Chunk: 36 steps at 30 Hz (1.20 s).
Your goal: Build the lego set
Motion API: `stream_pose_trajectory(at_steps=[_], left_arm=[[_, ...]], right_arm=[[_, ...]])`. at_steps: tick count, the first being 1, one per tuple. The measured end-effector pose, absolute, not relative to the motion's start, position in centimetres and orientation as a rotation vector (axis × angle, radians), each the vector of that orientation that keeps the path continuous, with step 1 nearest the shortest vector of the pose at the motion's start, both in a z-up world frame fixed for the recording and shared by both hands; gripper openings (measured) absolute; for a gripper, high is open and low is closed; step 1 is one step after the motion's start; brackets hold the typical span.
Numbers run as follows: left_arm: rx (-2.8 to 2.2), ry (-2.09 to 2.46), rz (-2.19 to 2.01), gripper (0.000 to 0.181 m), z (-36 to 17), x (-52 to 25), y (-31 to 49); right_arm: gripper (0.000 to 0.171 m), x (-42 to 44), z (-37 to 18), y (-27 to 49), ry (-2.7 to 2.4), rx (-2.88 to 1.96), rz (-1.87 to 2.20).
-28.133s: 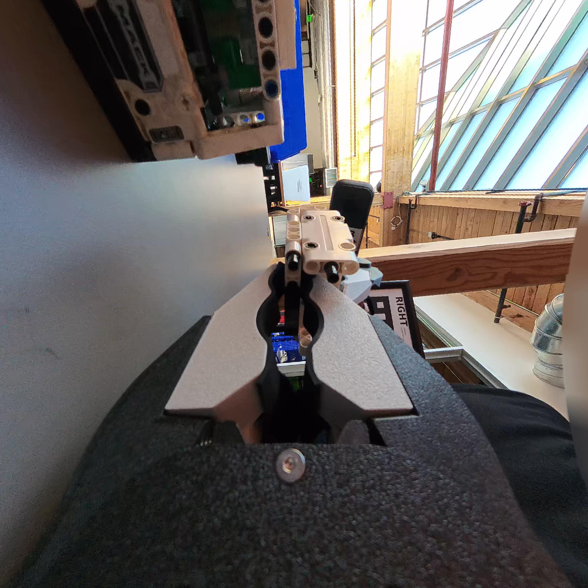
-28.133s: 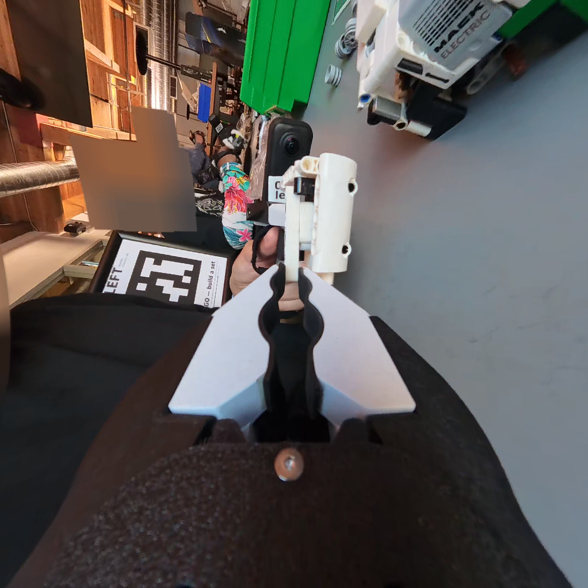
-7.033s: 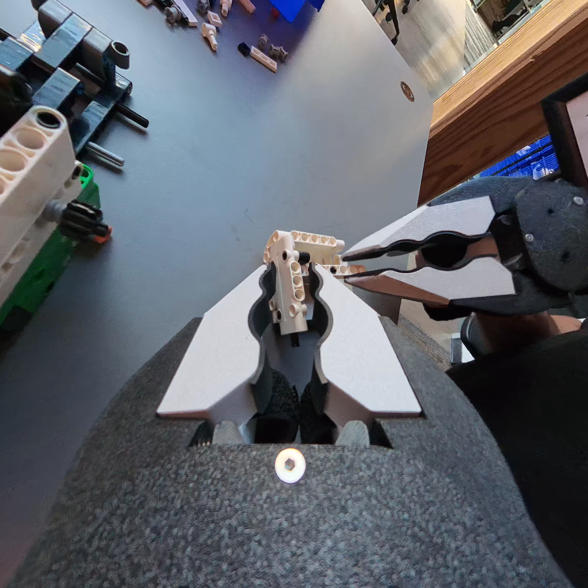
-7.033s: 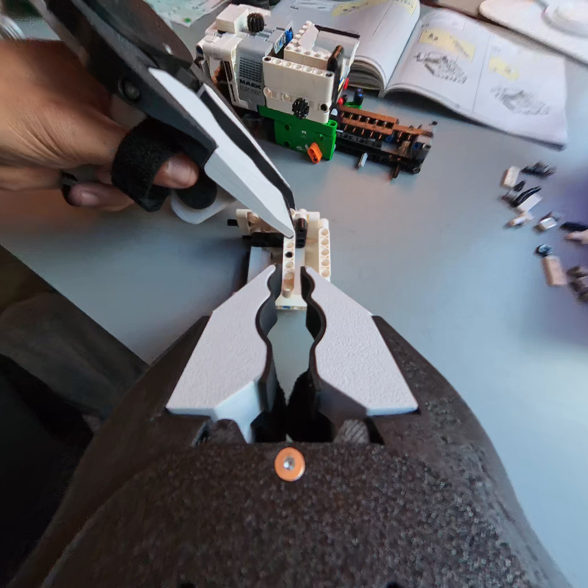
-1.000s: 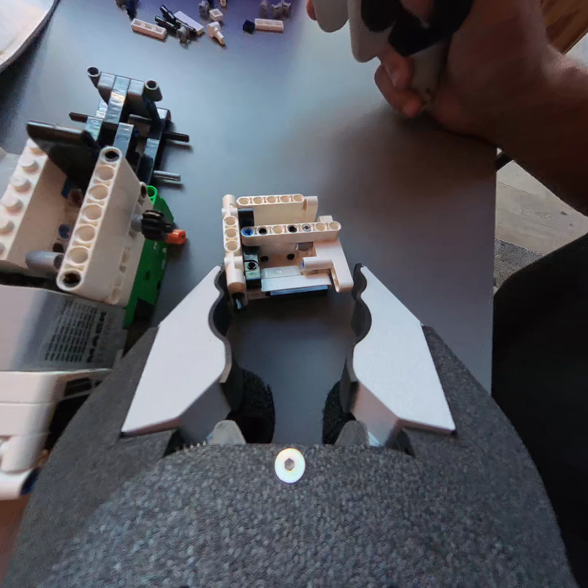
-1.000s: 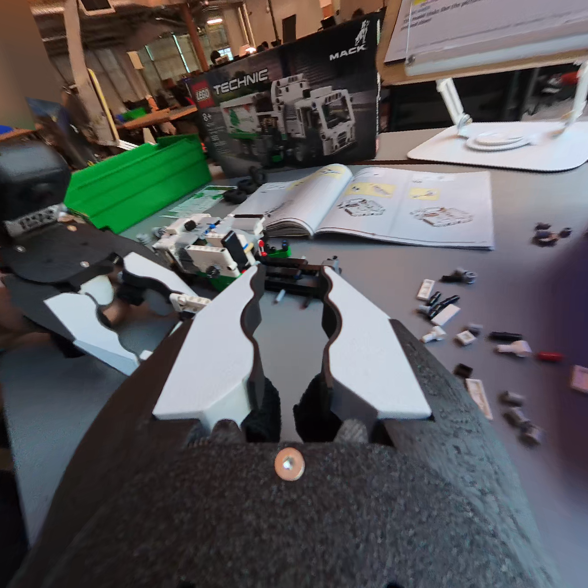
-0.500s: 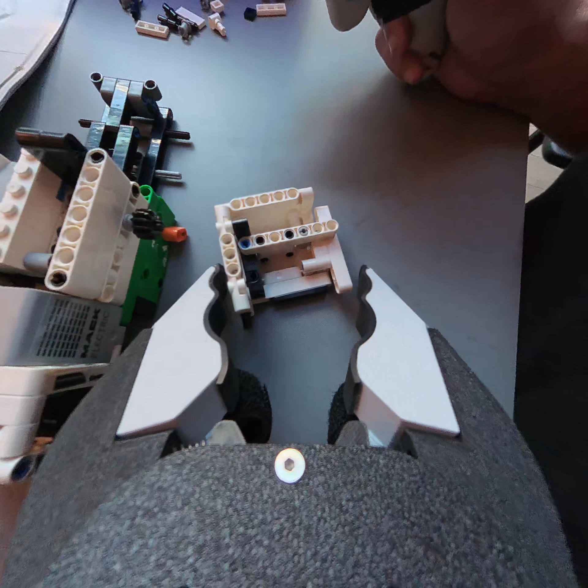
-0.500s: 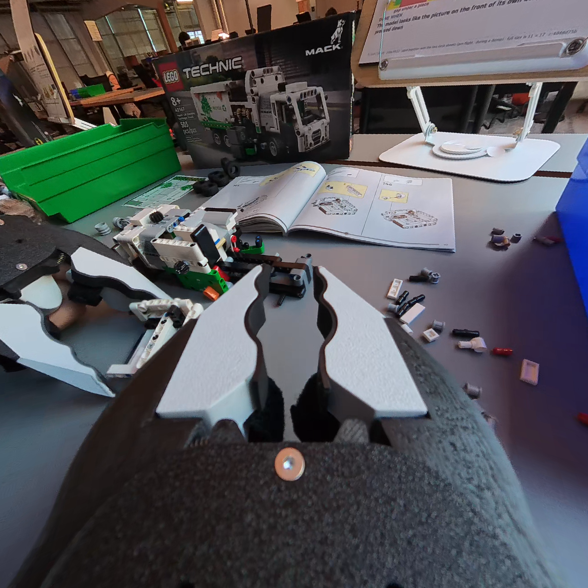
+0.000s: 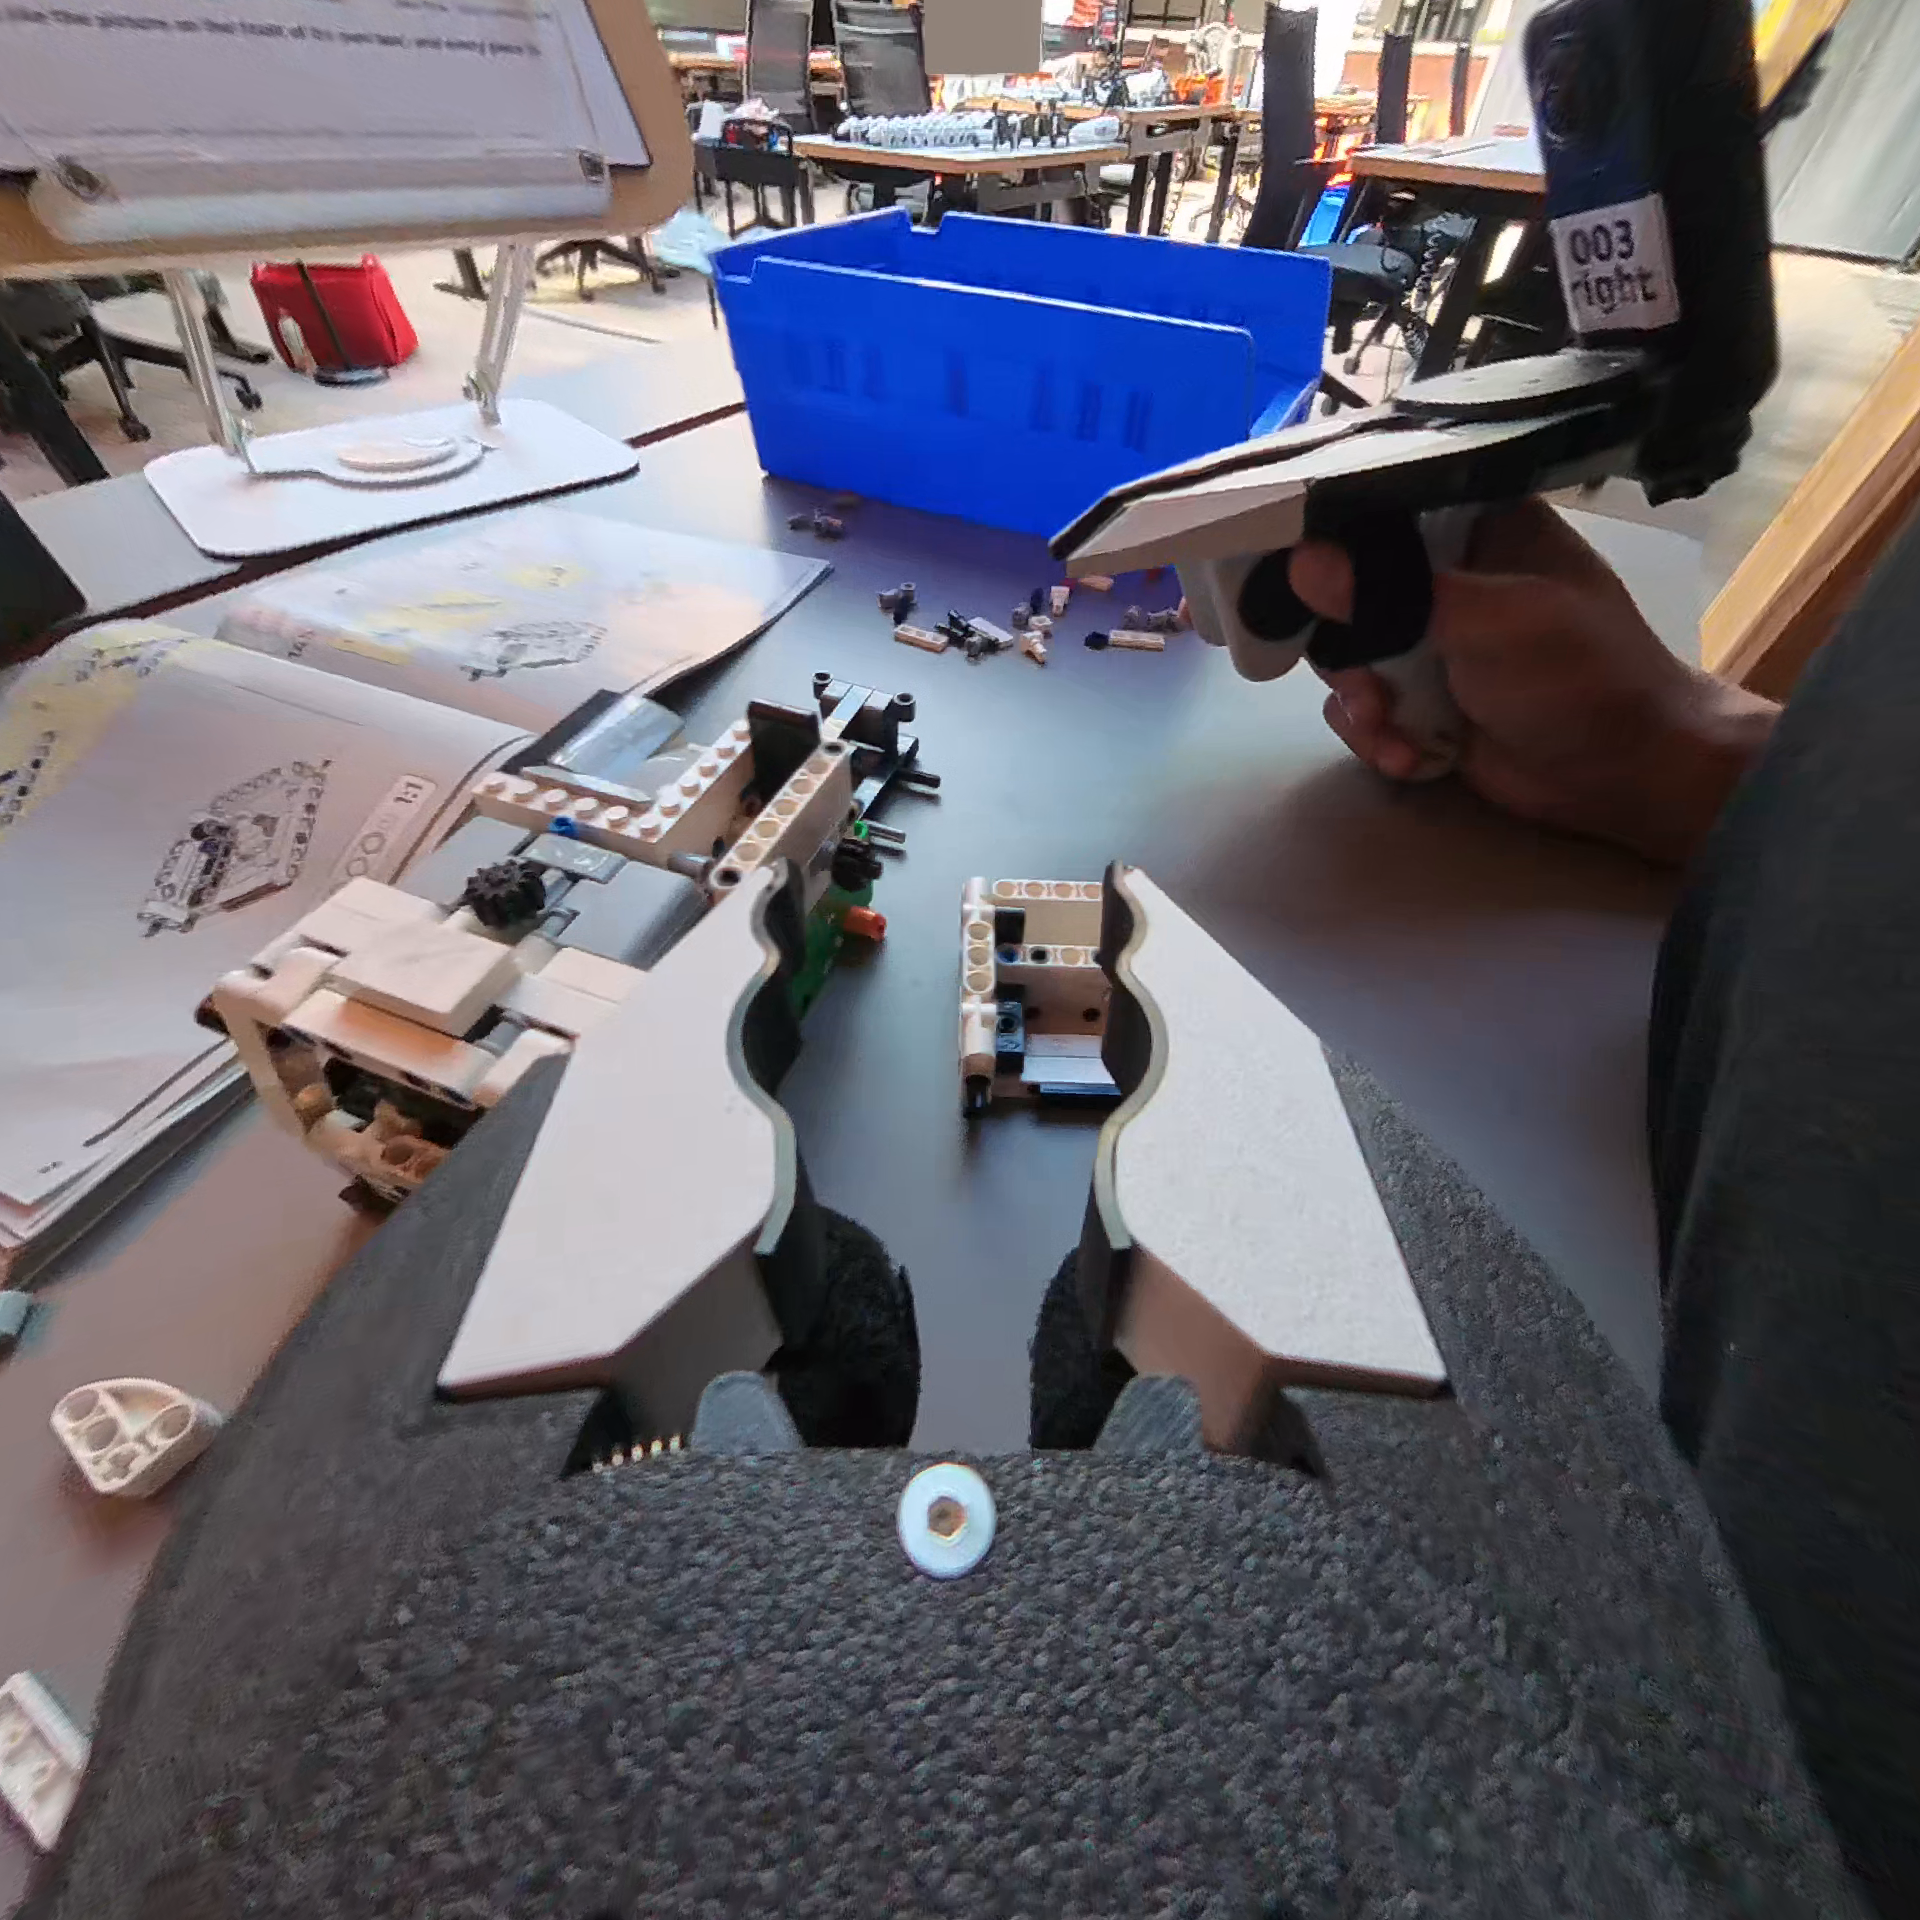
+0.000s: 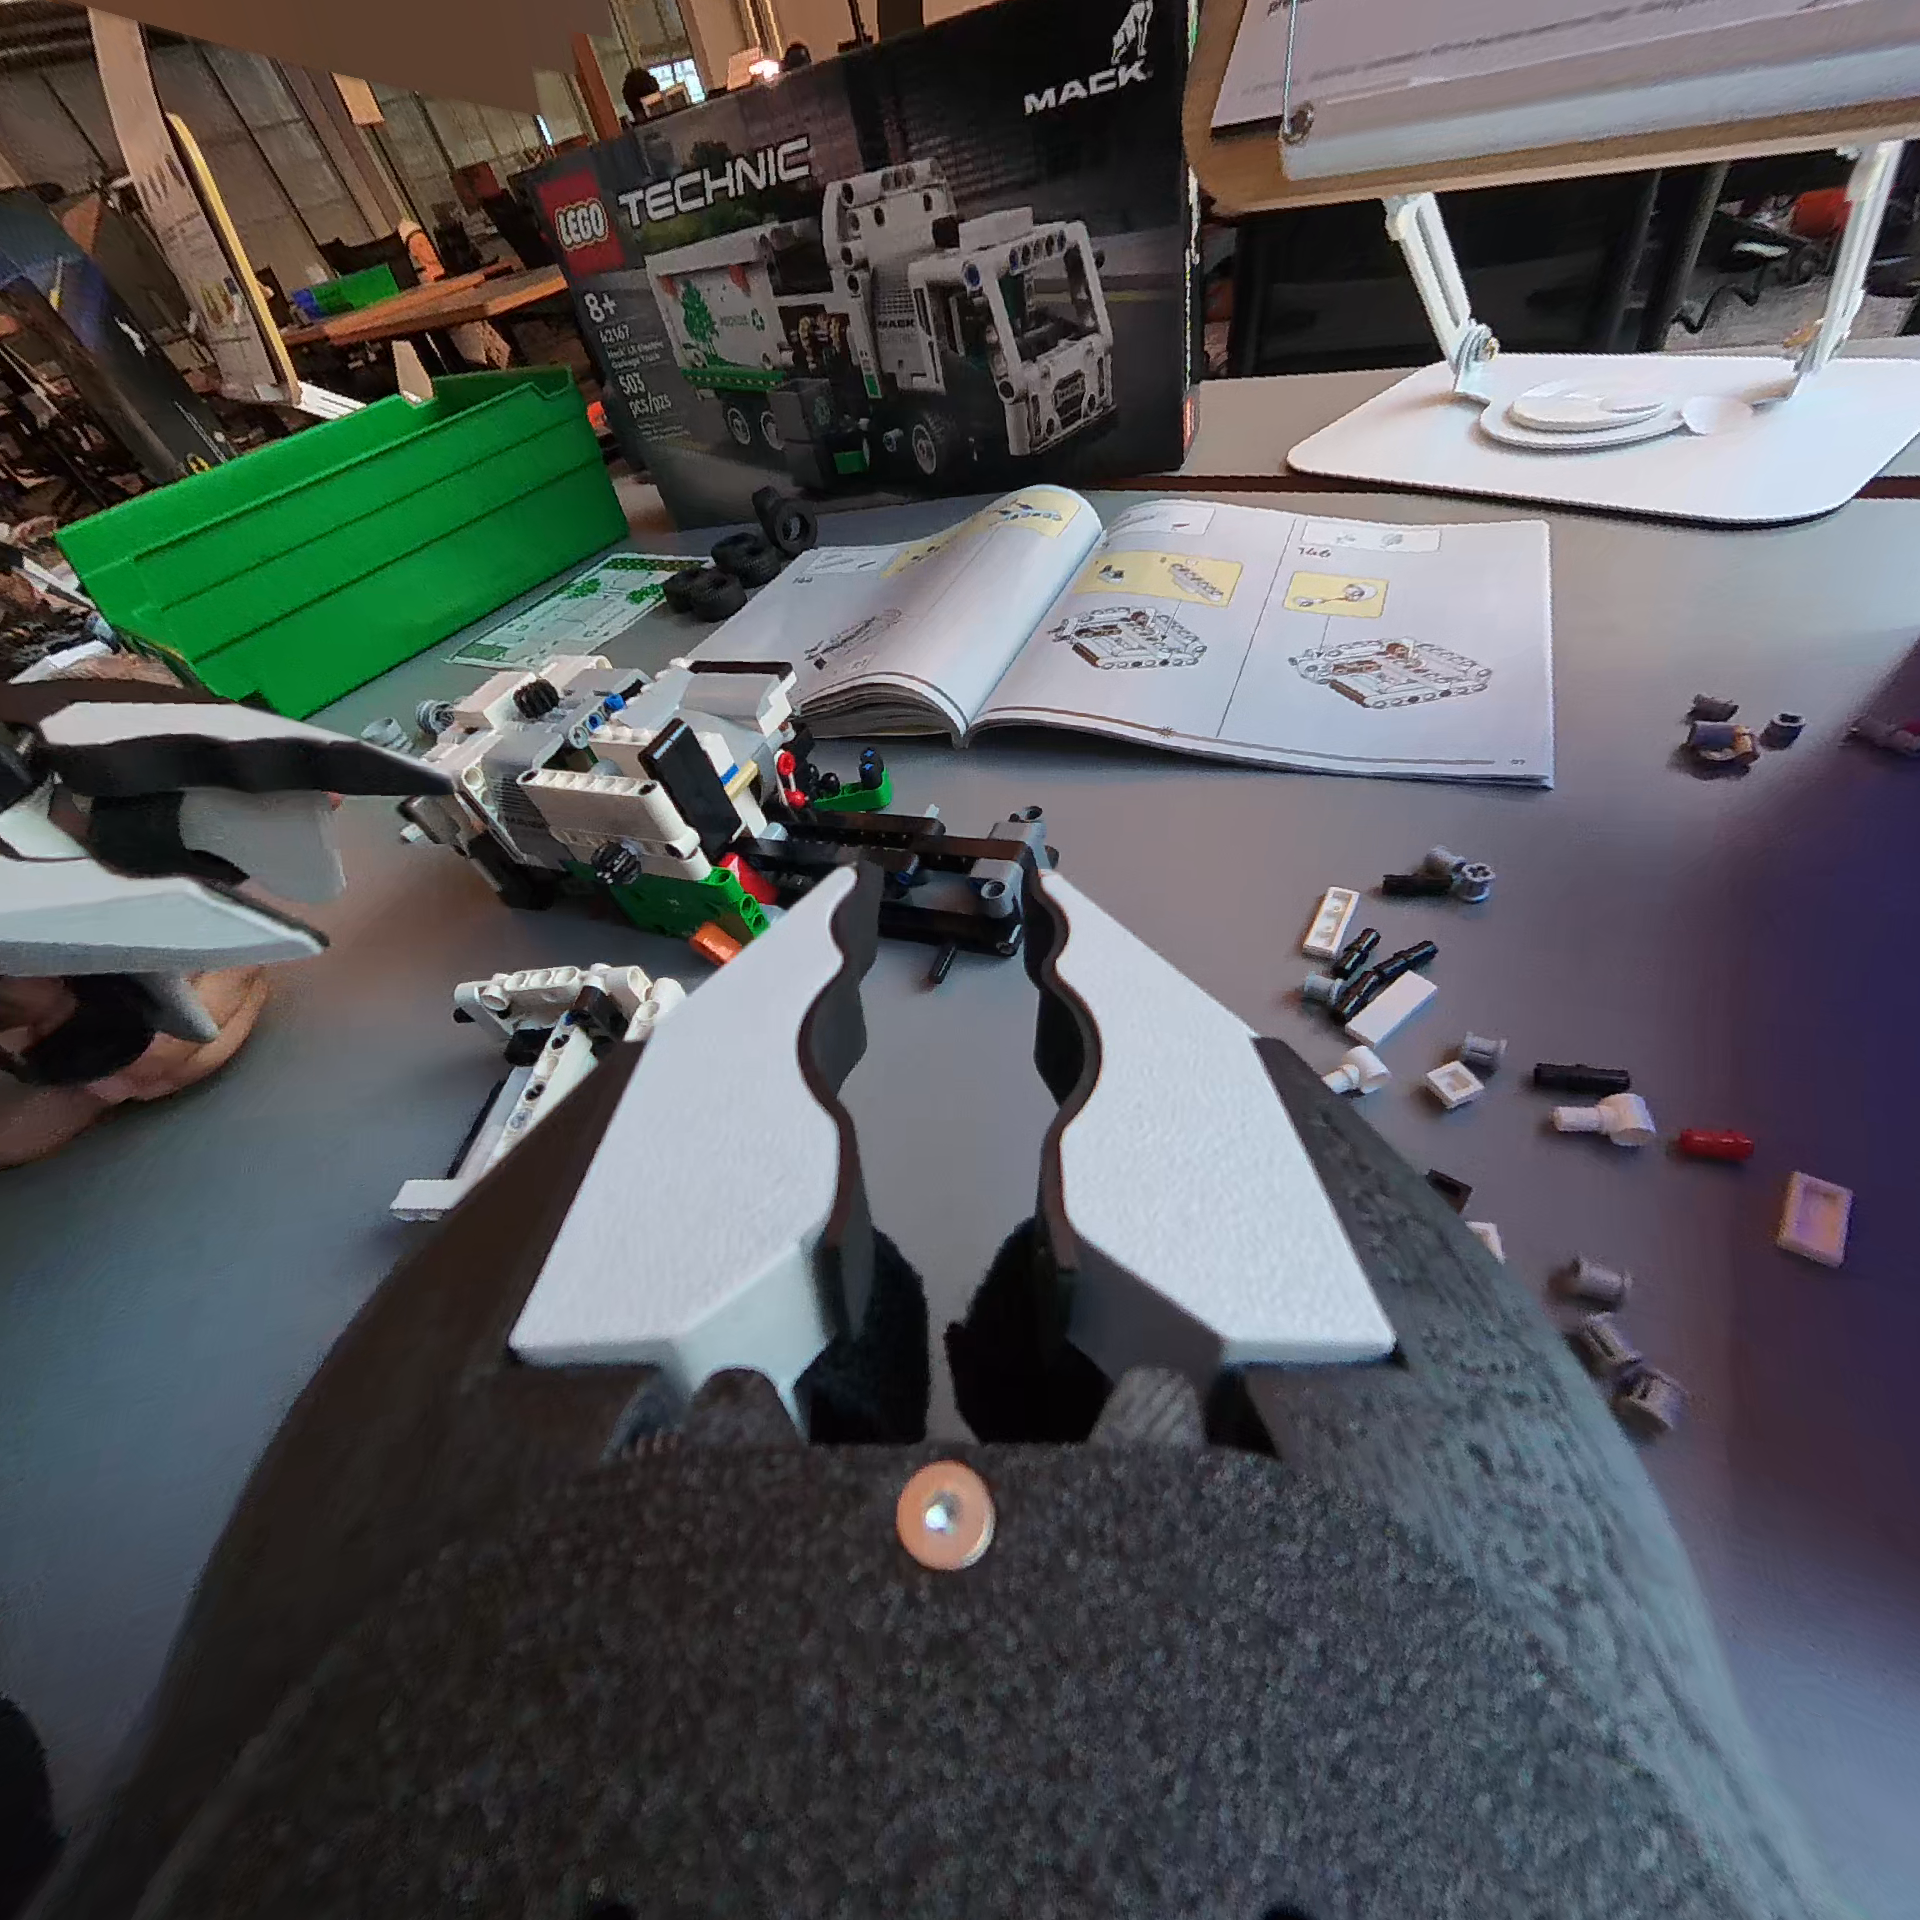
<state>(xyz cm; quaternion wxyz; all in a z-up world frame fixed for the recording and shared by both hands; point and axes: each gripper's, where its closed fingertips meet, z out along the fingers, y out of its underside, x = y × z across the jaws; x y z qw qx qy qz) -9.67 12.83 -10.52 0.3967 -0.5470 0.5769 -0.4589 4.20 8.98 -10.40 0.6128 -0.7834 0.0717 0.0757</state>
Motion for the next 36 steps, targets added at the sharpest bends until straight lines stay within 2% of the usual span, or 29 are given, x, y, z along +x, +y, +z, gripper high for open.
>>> stream_pose_trajectory(at_steps=[30, 36], left_arm=[[-1.498, 1.488, -1.194, 0.049, -11.7, -9.1, 13.3], [-1.392, 1.271, -1.242, 0.04, -8.6, -10.7, 14.8]], right_arm=[[0.025, 4.1, -10.9, 9.3, 0.166, -1.84, 0.194], [0.024, 4.0, -11.2, 9.4, 0.161, -1.86, 0.184]])
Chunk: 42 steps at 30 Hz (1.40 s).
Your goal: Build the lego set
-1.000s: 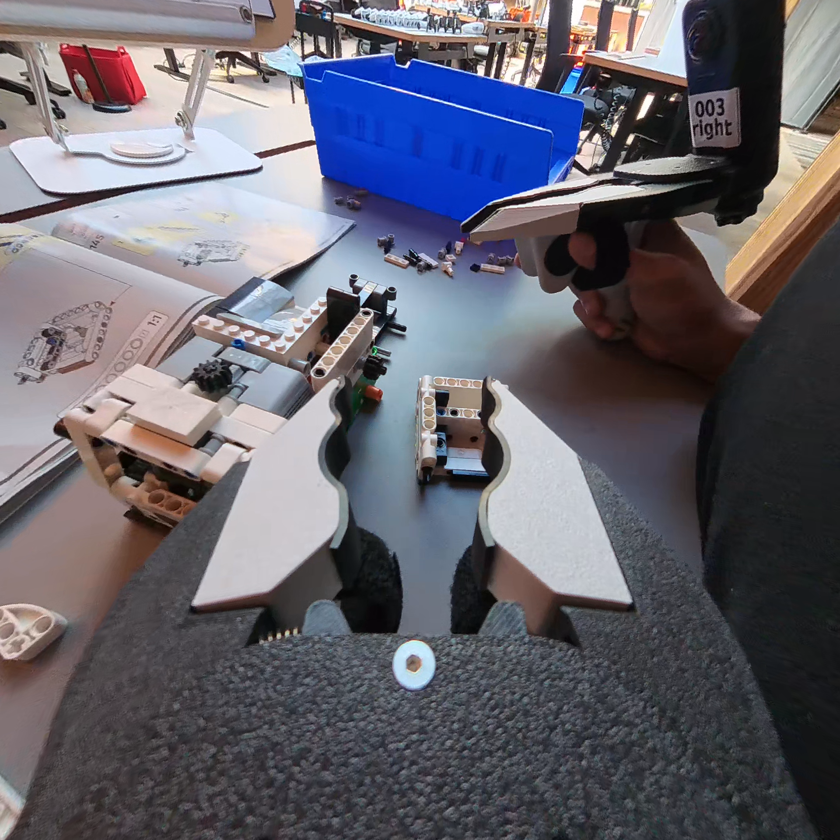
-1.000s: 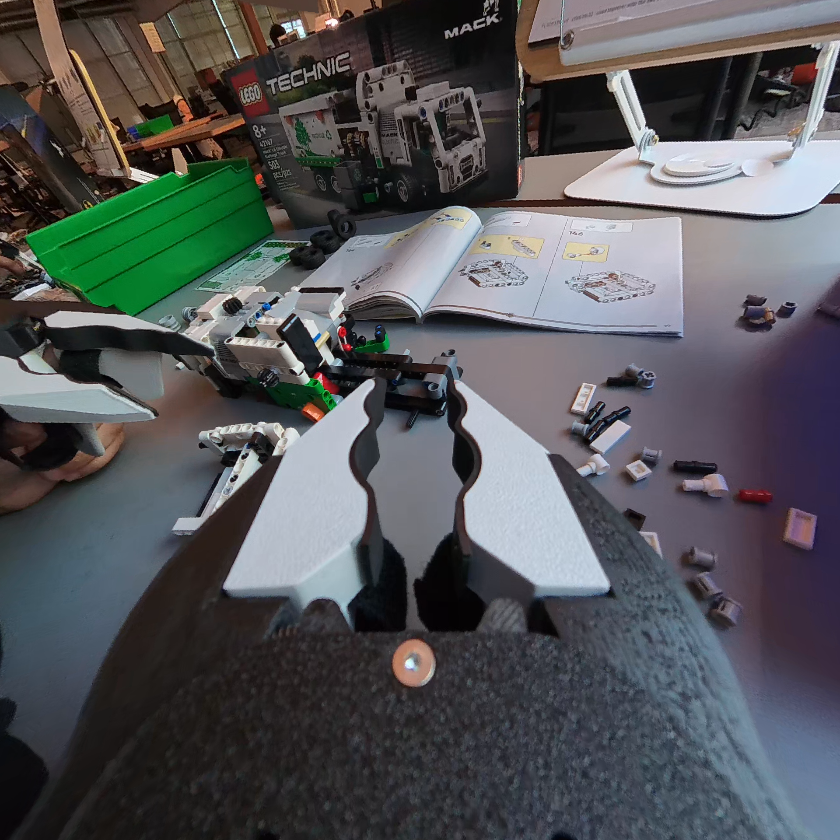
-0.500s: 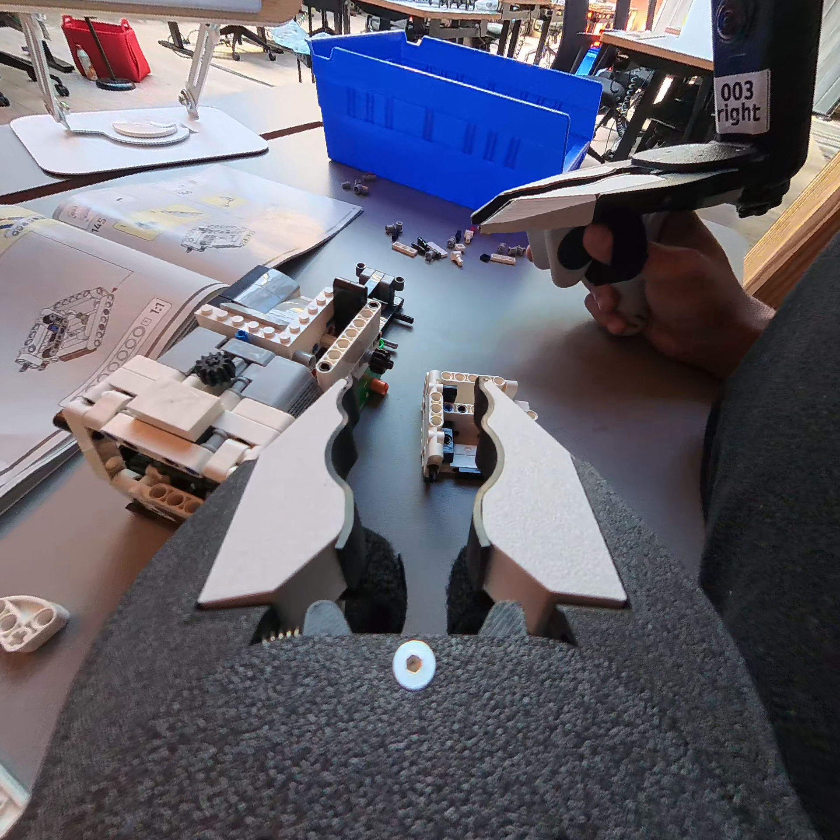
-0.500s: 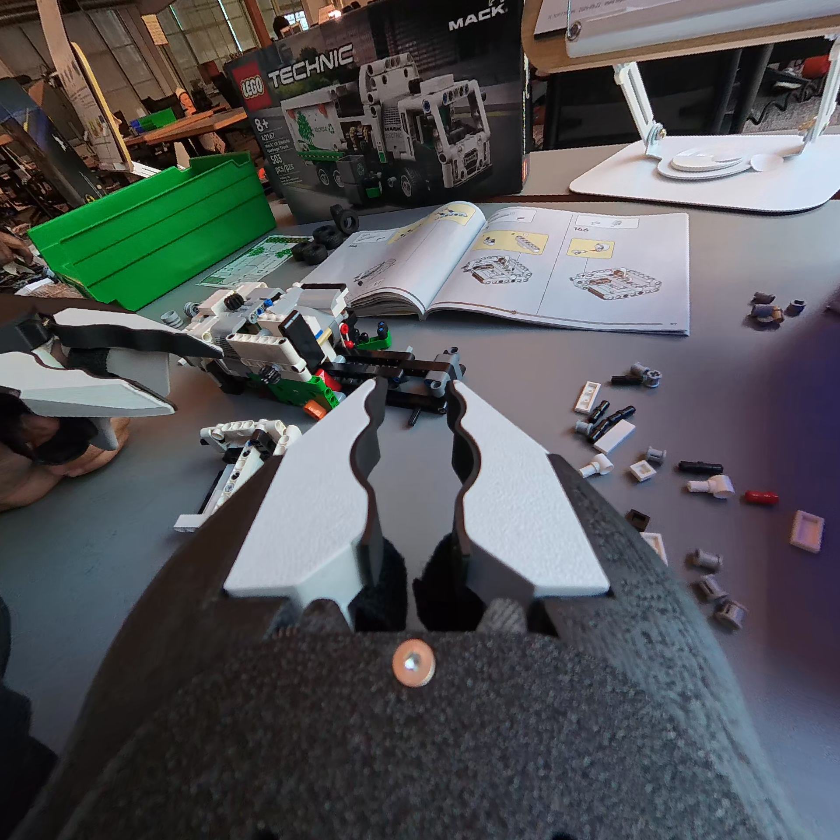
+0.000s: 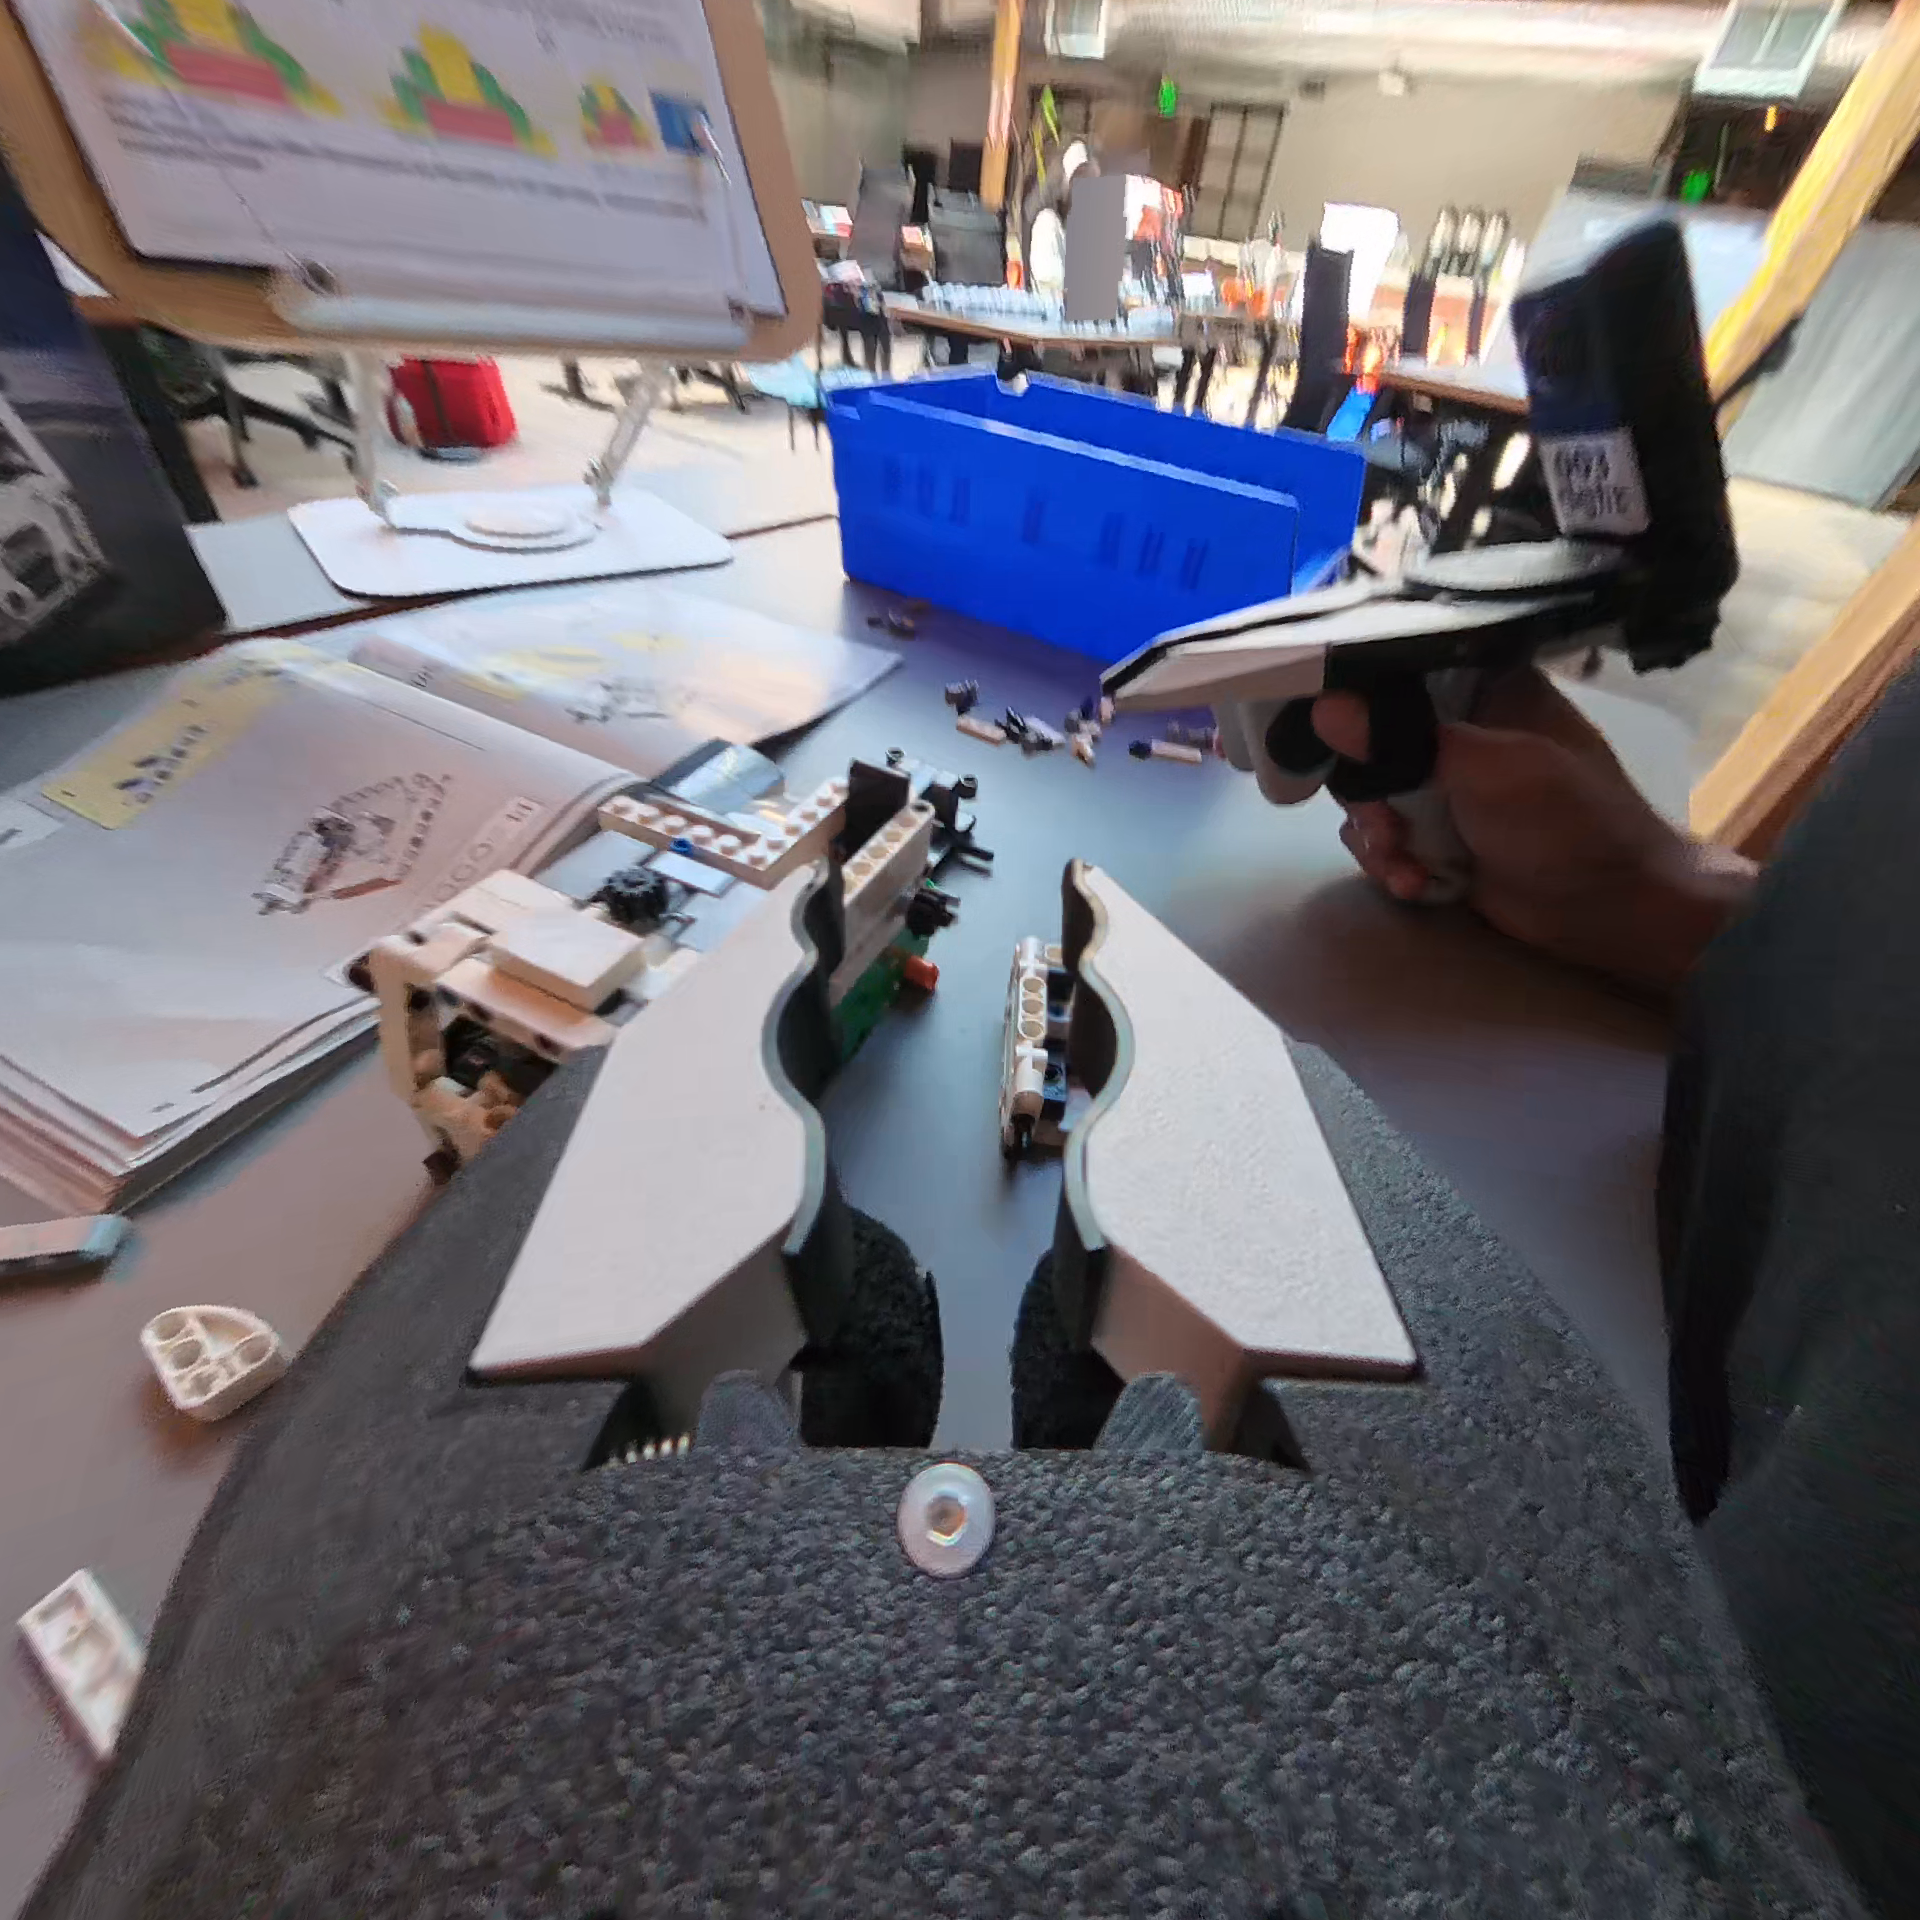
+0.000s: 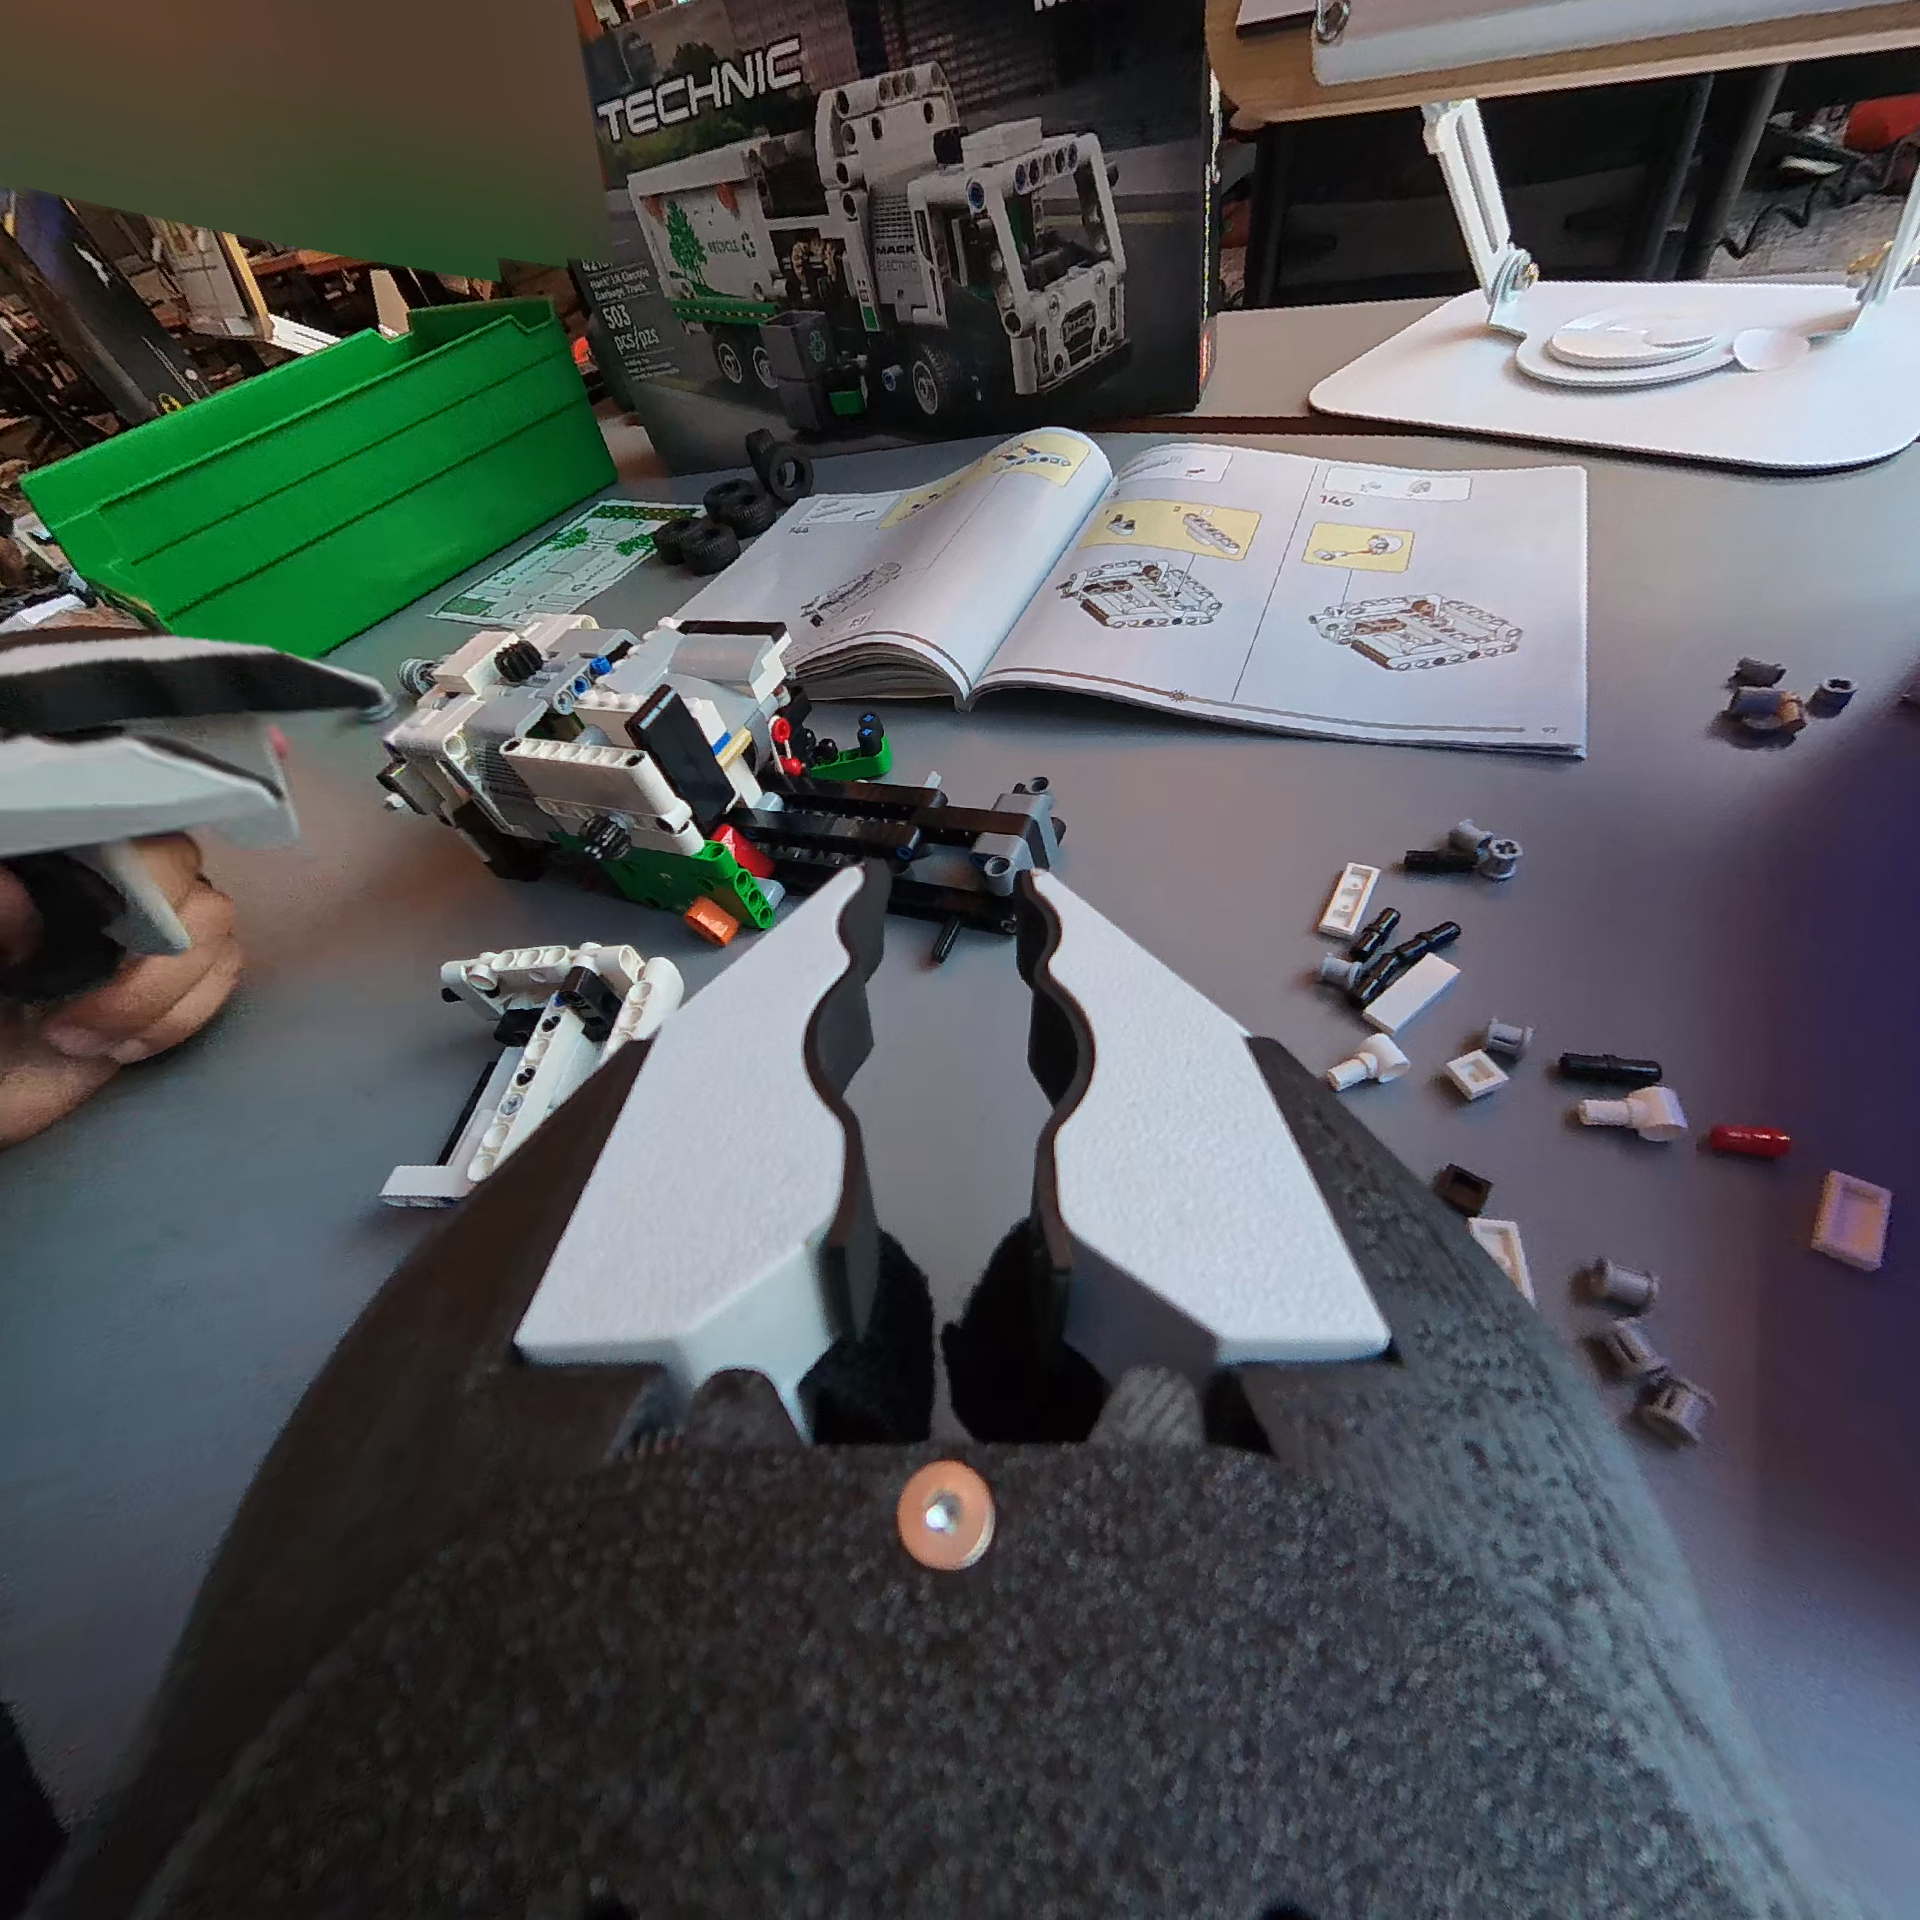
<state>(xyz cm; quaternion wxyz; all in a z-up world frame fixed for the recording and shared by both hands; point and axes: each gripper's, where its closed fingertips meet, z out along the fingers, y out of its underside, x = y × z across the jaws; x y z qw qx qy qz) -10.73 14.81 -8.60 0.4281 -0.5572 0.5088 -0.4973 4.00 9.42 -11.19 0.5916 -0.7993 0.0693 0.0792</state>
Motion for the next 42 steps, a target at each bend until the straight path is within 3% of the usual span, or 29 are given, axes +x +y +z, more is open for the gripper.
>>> stream_pose_trajectory(at_steps=[3, 6, 10, 17, 23, 27, 37, 42], left_arm=[[-1.41, 1.157, -1.268, 0.037, -7.7, -12.9, 15.7], [-1.515, 1.111, -1.03, 0.03, -8.6, -15.5, 18.7], [-1.82, 1.26, -0.603, 0.035, -13.6, -18.6, 24.0], [-1.955, 1.302, -0.647, 0.045, -16.6, -16.7, 27.2], [-2.014, 1.3, -0.609, 0.036, -17.9, -15.9, 27.9], [-2.024, 1.288, -0.595, 0.018, -17.8, -16.0, 28.1], [-1.939, 1.274, -0.606, 0.017, -15.4, -16.3, 27.8], [-1.731, 1.451, -0.886, 0.016, -11.2, -16.1, 21.0]], right_arm=[[0.024, 4.0, -11.2, 9.4, 0.161, -1.86, 0.187], [0.024, 4.2, -10.8, 9.2, 0.176, -1.833, 0.193], [0.024, 4.3, -10.7, 9.1, 0.201, -1.815, 0.228], [0.024, 4.5, -10.4, 8.8, 0.224, -1.788, 0.231], [0.024, 4.6, -10.5, 8.8, 0.238, -1.795, 0.243], [0.024, 4.7, -10.4, 8.9, 0.24, -1.788, 0.253], [0.024, 4.7, -10.5, 9.0, 0.252, -1.784, 0.294], [0.024, 4.7, -10.4, 8.9, 0.252, -1.777, 0.301]])
